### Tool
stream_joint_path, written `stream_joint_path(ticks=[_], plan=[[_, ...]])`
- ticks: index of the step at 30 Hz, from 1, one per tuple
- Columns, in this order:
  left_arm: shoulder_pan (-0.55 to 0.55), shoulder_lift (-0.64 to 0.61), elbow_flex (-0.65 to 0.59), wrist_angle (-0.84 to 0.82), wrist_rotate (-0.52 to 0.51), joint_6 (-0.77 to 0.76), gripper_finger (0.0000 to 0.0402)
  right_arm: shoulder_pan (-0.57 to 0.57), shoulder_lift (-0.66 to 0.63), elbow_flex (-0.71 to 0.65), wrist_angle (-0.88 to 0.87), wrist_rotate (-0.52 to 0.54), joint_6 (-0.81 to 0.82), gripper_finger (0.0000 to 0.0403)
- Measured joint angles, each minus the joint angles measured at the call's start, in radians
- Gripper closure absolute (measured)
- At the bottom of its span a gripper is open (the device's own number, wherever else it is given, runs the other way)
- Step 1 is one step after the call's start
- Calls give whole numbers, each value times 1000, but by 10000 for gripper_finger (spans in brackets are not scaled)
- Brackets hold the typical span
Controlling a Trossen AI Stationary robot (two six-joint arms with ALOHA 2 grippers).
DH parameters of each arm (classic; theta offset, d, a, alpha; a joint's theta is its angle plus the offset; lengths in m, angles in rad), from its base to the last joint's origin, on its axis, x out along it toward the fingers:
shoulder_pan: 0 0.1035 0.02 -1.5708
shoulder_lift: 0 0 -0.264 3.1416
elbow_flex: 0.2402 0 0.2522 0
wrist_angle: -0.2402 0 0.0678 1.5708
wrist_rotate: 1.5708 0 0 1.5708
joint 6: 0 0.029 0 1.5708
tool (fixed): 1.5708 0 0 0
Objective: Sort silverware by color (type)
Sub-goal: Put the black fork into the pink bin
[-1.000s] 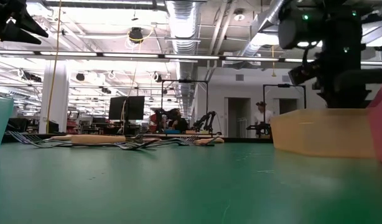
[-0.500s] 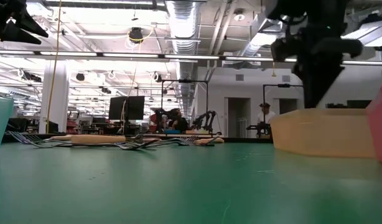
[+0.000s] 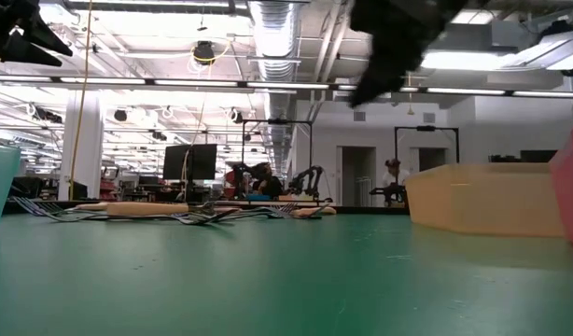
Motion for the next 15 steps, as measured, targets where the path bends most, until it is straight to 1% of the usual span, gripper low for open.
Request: stream_joint_path(ticks=[2,6,12,15], plan=[[0,0,0,0,0,0,243,-8,21,0,110,0,-16,276],[0,0,0,0,0,0,243,-6,94,1,335,-2,-112,276],[0,0,0,0,0,0,243,-5,283,13,731,-4,-141,276],[0,0,0,0,-1,0,243,-4,396,78,791,-4,-141,276]])
